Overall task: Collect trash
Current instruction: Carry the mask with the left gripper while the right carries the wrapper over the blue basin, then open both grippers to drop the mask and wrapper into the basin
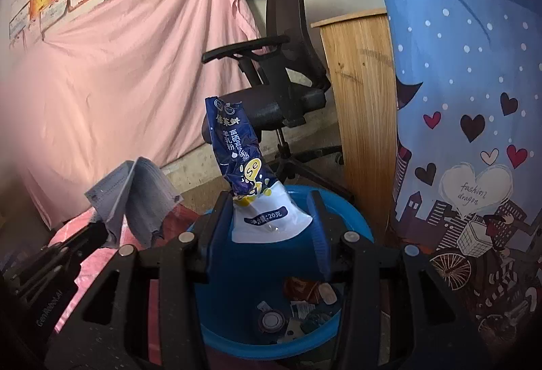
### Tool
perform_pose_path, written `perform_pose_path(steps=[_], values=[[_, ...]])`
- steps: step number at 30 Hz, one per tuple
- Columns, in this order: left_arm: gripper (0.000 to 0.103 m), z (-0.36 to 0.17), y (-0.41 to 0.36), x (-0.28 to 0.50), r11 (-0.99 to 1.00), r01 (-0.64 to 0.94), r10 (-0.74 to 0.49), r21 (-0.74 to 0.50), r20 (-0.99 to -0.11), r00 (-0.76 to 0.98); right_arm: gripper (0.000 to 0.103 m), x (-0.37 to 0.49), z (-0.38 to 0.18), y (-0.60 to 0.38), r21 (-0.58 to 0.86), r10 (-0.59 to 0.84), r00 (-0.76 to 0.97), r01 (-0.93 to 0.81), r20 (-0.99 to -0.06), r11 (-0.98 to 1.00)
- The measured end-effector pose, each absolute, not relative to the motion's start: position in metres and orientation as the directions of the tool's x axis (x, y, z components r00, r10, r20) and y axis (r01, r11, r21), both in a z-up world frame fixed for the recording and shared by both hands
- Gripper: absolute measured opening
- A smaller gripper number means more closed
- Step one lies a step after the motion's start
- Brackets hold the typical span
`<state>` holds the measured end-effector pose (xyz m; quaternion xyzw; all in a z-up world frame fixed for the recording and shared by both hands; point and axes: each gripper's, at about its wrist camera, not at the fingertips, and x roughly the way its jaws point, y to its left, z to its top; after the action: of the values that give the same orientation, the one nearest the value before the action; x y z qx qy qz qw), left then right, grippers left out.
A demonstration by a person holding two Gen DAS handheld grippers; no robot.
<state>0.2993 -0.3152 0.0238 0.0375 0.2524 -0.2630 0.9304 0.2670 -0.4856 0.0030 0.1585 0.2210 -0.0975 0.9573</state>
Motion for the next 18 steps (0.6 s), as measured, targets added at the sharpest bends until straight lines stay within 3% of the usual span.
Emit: perform_pose_path(steps=[12, 18], values=[[0.000, 0.000, -0.319, 0.317, 0.837, 0.525, -0.492, -0.151, -0.625, 0.606, 0.059, 0.286, -0.019, -0.486, 0.249, -0.076, 0.803, 0.270, -0.591, 0.930], [0.002, -0.009, -0.318, 0.325, 0.845, 0.511, -0.471, -0.161, -0.678, 0.565, 0.059, 0.284, -0.019, -0.485, 0.259, -0.068, 0.802, 0.270, -0.593, 0.927]])
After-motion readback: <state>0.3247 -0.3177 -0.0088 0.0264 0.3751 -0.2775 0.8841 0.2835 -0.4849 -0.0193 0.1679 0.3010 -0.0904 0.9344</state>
